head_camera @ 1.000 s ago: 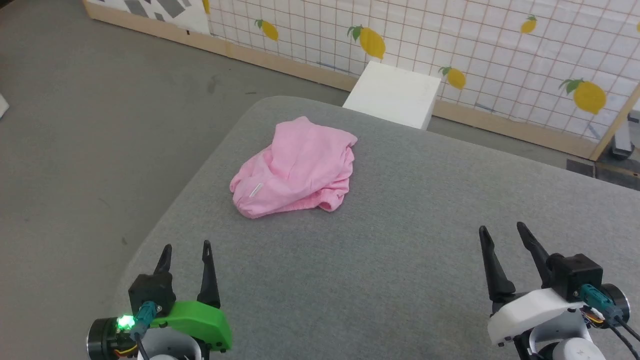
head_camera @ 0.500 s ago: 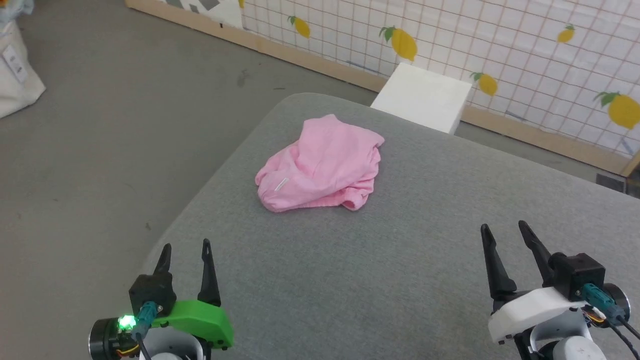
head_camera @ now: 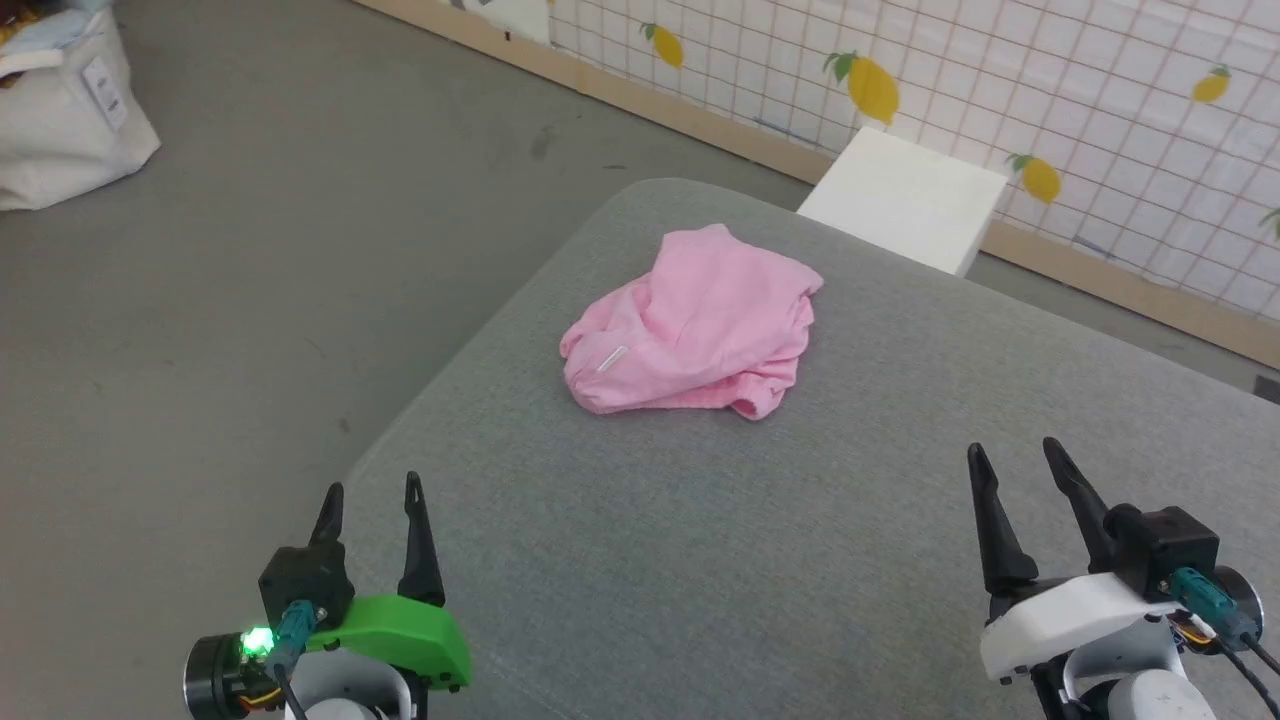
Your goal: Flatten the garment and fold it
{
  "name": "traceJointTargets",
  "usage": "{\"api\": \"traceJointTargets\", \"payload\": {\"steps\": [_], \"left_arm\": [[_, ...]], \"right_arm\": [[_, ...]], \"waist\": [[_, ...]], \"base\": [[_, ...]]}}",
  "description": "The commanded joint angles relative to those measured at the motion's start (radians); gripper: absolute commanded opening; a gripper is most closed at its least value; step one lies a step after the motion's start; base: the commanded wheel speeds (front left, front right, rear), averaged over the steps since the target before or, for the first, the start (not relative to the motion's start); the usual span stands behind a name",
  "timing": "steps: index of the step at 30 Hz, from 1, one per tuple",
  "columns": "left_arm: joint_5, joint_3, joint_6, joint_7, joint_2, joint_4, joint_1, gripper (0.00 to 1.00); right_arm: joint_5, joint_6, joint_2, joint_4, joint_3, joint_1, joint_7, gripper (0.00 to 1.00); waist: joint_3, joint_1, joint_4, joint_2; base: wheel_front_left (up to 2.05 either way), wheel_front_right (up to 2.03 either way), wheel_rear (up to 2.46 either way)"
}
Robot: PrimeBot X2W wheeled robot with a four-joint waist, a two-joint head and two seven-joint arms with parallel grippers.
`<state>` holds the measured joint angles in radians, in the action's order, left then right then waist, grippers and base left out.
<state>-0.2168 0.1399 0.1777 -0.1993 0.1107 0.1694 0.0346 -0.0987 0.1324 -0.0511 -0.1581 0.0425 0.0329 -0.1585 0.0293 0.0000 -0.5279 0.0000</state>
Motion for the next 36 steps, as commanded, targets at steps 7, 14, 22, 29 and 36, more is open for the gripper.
{"api": "traceJointTargets", "payload": {"steps": [7,14,22,29,36], "left_arm": [[-0.023,0.01,0.024,-0.024,0.017,0.015,0.024,1.0],[-0.045,0.019,0.033,-0.038,0.022,0.023,0.034,1.0],[-0.136,0.051,-0.037,-0.008,0.006,0.057,0.178,1.0],[-0.245,0.043,-0.074,0.143,-0.021,0.196,0.46,1.0],[-0.34,-0.006,-0.063,0.326,-0.018,0.357,0.683,1.0]], "right_arm": [[-0.023,-0.001,0.001,-0.018,0.004,0.026,-0.022,1.0],[-0.031,-0.002,0.001,-0.027,0.007,0.036,-0.033,1.0],[0.012,-0.002,0.001,0.018,-0.019,0.103,-0.003,1.0],[0.066,-0.002,0.001,0.089,-0.058,0.184,0.043,1.0],[0.076,-0.002,0.001,0.117,-0.087,0.258,0.046,1.0]], "waist": [[-0.002,0.0,-0.045,0.0],[-0.01,0.0,-0.07,0.0],[-0.151,0.0,-0.009,0.0],[-0.343,0.0,0.133,0.0],[-0.489,0.0,0.281,0.0]], "base": [[0.0,0.0,0.0],[0.0,0.0,0.0],[0.0,0.0,0.0],[0.0,0.0,0.0],[0.0,0.0,0.0]]}}
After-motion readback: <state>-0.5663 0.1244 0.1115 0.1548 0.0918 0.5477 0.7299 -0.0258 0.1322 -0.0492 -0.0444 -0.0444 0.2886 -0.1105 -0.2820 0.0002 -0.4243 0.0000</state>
